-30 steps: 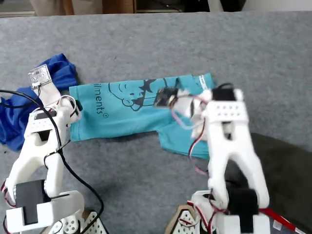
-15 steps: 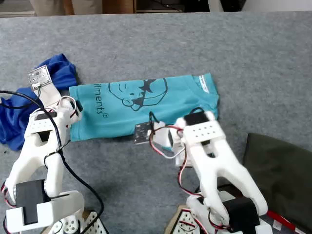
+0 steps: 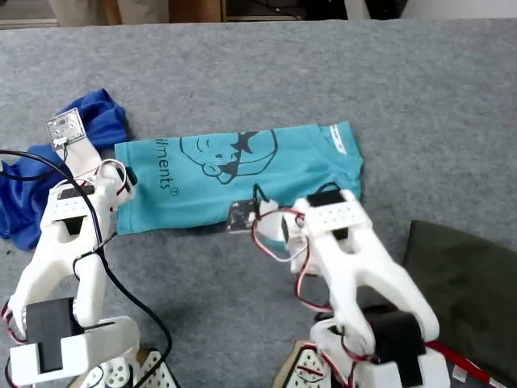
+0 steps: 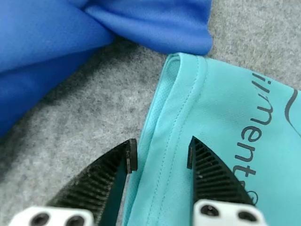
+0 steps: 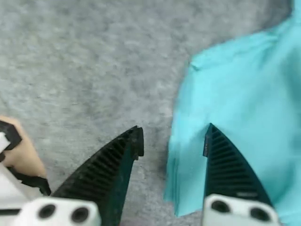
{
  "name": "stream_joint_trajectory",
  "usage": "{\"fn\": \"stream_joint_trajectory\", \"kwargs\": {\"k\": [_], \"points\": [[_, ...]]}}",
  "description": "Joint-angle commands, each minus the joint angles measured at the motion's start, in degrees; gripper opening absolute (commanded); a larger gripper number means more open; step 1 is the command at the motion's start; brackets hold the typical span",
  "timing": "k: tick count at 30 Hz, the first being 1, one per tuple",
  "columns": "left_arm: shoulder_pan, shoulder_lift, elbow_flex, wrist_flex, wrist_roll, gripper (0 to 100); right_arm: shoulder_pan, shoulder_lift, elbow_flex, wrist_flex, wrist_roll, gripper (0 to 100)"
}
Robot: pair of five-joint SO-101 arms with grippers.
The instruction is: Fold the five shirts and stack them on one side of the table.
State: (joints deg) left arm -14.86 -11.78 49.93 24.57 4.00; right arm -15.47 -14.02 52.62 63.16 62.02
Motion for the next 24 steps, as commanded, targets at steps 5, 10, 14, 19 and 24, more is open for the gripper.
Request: {"fn": "stream_joint_trajectory", "kwargs": {"k": [5,10,14,19,24], "points": [[0.0,-0.4,-0.7,-0.97,0.09,19,0.84,6.37,-7.69,-0.97,-0.7,21.7],[0.0,-0.4,-0.7,-0.97,0.09,19,1.1,11.47,-8.04,-2.2,-0.44,21.7],[0.0,-0.4,-0.7,-0.97,0.09,19,1.54,13.85,-8.31,-2.55,-0.44,21.6],[0.0,-0.4,-0.7,-0.88,0.09,19,1.54,14.29,-8.4,-3.25,-0.44,14.7],[0.0,-0.4,-0.7,-0.88,0.09,19,1.63,14.29,-8.4,-3.78,-0.44,13.7]]}}
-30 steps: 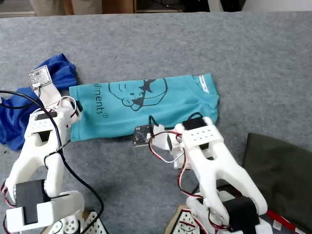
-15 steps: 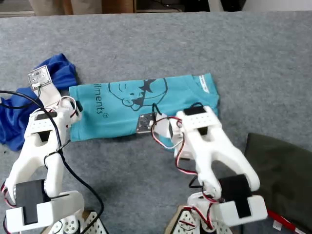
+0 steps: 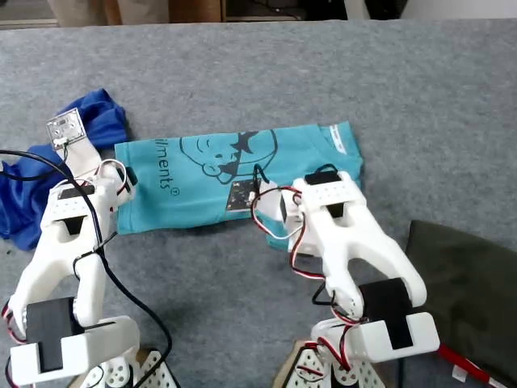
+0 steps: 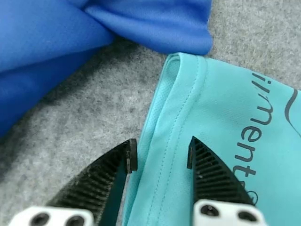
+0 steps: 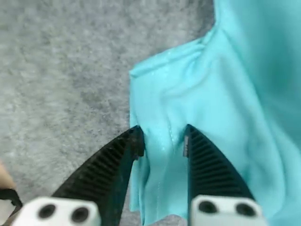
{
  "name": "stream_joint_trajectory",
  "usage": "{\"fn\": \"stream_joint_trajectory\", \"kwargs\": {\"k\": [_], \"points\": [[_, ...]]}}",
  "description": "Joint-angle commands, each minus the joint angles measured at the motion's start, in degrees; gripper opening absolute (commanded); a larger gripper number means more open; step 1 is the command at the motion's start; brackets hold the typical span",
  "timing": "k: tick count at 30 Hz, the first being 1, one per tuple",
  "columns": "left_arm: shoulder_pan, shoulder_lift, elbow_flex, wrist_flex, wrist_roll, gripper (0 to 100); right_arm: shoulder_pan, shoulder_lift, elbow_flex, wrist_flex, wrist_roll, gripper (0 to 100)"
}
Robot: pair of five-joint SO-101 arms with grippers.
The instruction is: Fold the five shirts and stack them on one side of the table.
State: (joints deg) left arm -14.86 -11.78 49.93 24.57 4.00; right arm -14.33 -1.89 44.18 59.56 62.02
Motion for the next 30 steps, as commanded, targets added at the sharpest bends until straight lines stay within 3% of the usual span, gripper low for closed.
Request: {"fn": "stream_joint_trajectory", "kwargs": {"k": [1,7,11,21,30], "points": [[0.0,-0.4,-0.7,-0.88,0.09,19,0.48,2.15,0.04,-0.18,-0.44,13.7],[0.0,-0.4,-0.7,-0.88,0.09,19,0.31,2.15,0.04,-0.62,-0.44,12.7],[0.0,-0.4,-0.7,-0.88,0.09,19,0.31,2.15,0.04,-0.62,-0.44,0.0],[0.0,-0.4,-0.7,-0.88,0.09,19,4.18,2.07,-2.95,-0.97,-0.7,0.4],[0.0,-0.4,-0.7,-0.88,0.09,19,5.14,3.91,-25.1,14.77,-0.7,0.4]]}}
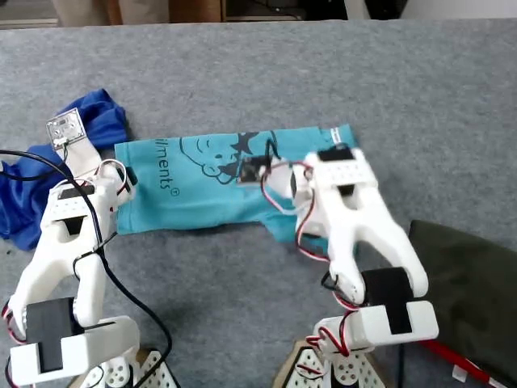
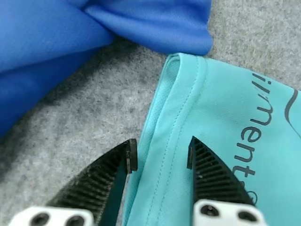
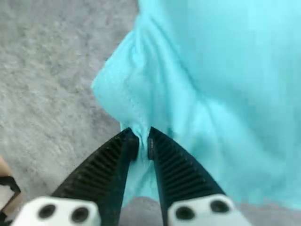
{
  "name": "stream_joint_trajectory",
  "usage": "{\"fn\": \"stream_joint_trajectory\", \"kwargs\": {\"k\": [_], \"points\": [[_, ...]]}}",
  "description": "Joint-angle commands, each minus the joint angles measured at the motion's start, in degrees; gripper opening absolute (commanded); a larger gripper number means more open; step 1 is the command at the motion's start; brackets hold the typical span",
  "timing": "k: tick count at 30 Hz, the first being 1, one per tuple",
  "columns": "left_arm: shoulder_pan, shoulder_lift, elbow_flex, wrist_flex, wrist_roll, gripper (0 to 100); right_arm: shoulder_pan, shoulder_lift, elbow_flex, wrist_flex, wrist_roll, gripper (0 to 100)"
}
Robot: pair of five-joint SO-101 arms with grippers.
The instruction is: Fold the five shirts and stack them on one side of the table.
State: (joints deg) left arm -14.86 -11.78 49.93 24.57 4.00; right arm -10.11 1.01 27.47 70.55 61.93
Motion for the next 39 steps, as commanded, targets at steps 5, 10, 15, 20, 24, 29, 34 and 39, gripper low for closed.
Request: {"fn": "stream_joint_trajectory", "kwargs": {"k": [5,10,15,20,24,29,34,39], "points": [[0.0,-0.4,-0.7,-0.88,0.09,19,0.31,9.98,-22.81,10.29,-0.62,0.4],[0.0,-0.4,-0.7,-0.88,0.09,19,-1.1,19.65,-39.87,15.12,-0.26,0.4],[0.0,-0.4,-0.7,-0.88,0.09,19,-3.47,29.14,-55.96,22.51,2.99,0.4],[0.0,-0.4,-0.7,-0.88,0.09,19,-4.97,37.23,-68.53,28.04,5.98,0.4],[0.0,-0.4,-0.7,-0.88,0.09,19,-5.76,40.84,-73.98,29.89,8.88,0.5],[0.0,-0.4,-0.7,-0.88,0.09,19,-5.76,42.33,-75.47,29.63,11.16,1.8],[0.0,-0.48,-0.7,-0.88,0.09,19,-5.05,42.24,-78.11,29.71,10.73,23.1],[0.0,-0.48,-0.7,-0.88,0.09,19,-4.53,42.15,-84.35,31.91,10.55,19.9]]}}
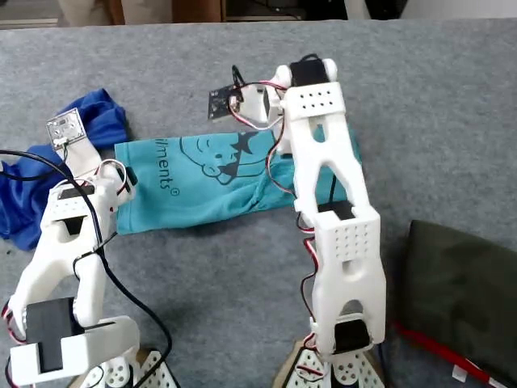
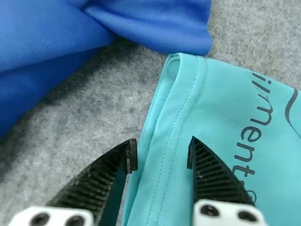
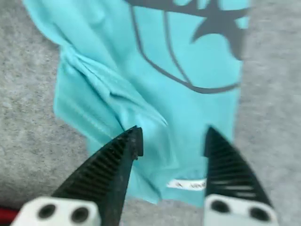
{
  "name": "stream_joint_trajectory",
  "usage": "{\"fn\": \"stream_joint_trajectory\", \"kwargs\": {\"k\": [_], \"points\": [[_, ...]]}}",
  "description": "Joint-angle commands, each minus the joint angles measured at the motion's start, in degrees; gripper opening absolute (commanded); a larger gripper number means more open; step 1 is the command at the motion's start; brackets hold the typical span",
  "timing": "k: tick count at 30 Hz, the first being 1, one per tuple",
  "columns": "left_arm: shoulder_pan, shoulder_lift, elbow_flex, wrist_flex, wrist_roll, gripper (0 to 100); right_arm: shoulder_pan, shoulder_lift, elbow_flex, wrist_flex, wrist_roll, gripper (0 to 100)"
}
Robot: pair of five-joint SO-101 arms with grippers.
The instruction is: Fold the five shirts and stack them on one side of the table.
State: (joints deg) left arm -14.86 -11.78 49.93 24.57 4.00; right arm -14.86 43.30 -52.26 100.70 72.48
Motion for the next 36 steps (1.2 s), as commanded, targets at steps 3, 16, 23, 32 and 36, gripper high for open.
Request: {"fn": "stream_joint_trajectory", "kwargs": {"k": [3,16,23,32,36], "points": [[0.0,-0.48,-0.7,-0.88,0.09,19,1.1,-1.54,-3.74,1.76,-1.67,13.6],[0.0,-0.57,-0.7,-0.88,0.09,19,2.95,-23.78,36.88,-3.69,-2.73,0.5],[0.09,-0.57,-0.7,-0.88,0.09,19,1.63,-25.89,53.49,-17.41,-3.08,0.5],[0.09,-0.57,-0.7,-0.88,0.09,19,-1.1,-24.92,48.92,-23.12,-4.75,0.5],[0.09,-0.57,-0.7,-0.88,0.09,19,-1.71,-20.26,42.07,-22.68,-4.84,0.5]]}}
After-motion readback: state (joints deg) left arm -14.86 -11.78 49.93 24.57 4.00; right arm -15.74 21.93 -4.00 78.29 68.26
